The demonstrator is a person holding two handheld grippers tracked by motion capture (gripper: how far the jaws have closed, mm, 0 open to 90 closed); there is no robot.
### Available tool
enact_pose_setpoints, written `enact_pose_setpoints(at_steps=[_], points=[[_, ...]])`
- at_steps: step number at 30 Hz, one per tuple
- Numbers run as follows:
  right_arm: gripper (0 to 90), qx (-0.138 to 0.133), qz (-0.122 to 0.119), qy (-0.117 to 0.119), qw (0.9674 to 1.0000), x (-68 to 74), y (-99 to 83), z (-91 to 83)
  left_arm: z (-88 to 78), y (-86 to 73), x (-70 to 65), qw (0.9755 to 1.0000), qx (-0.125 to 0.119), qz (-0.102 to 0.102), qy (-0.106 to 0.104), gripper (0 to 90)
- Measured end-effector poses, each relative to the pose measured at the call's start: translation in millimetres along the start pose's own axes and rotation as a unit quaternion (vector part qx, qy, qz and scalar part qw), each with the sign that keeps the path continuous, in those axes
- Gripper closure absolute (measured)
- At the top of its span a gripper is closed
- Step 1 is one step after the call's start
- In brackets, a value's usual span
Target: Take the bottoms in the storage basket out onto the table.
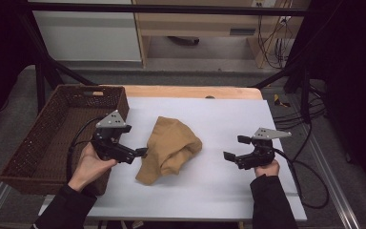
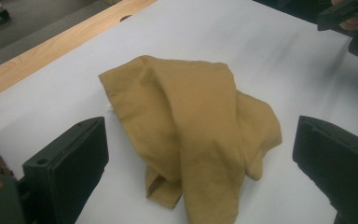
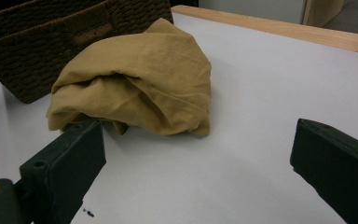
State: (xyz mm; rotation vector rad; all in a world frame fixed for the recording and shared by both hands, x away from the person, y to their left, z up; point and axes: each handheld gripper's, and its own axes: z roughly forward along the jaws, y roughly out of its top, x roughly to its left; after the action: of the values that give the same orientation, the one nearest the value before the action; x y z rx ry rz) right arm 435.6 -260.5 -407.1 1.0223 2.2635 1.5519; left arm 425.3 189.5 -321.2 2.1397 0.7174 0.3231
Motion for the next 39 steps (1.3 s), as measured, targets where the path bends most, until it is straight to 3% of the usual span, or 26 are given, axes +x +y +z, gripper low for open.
enact_pose_setpoints(at_steps=[25,39], points=[[3.8,0.003,0.000,0.000,1.0000,0.4,-0.4,1.4,-18.5,-50.3,38.5,0.9980,-0.006,-0.050,0.037,3.1],[3.8,0.004,-0.001,0.000,1.0000,0.4,-0.7,1.9,-21.2,-67.9,51.4,0.9959,-0.003,-0.071,0.056,3.2]])
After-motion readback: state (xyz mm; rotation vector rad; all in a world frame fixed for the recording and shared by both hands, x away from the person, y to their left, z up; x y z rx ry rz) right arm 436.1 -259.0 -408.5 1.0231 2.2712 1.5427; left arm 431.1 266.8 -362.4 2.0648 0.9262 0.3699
